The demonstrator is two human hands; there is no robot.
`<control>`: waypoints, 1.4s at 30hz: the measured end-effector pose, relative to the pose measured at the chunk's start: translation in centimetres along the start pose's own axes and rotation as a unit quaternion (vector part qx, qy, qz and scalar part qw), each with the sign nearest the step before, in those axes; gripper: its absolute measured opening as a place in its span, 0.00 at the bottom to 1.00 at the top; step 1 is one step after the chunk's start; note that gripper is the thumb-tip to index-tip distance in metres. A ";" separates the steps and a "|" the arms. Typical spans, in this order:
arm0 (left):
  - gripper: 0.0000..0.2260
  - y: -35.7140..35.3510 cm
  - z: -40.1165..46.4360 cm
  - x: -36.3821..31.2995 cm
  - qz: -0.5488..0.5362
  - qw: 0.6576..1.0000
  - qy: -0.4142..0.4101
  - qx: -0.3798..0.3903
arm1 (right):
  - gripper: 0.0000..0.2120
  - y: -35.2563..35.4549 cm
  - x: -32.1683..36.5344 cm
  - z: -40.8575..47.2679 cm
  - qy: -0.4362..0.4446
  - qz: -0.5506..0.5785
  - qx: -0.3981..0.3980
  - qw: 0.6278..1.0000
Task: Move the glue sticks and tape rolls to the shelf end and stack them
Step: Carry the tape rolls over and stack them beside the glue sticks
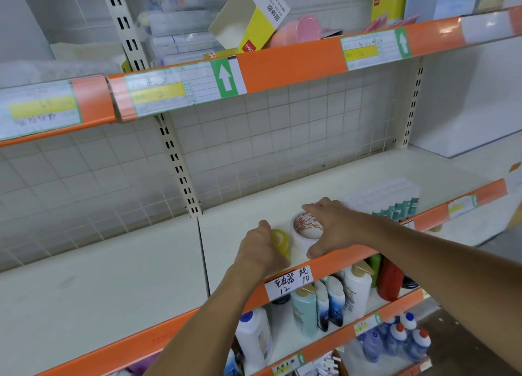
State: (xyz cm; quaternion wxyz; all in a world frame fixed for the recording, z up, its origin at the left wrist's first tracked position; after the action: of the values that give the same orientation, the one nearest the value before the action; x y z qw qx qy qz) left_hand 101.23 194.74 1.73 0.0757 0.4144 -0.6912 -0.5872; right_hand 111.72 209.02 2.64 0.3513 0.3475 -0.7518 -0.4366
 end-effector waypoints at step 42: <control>0.23 1.2 0.7 -2.1 -0.034 0.999 0.026 -0.004 | 0.55 -0.1 -0.5 0.3 0.004 0.031 0.006 1.000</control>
State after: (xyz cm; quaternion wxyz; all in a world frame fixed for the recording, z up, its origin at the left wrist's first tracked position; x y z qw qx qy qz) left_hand 101.61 196.58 3.36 0.0747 0.4526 -0.6723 -0.5810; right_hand 111.81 209.53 2.30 0.3652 0.3282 -0.7634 -0.4196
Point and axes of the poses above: each hand's wrist, its own z-axis towards the middle knuckle, its own y-axis out of the back of the hand, x = y × z, the point moved 4 cm from there along z, towards the middle knuckle, and after that the axes turned 10 degrees about x, right-handed, at the moved point
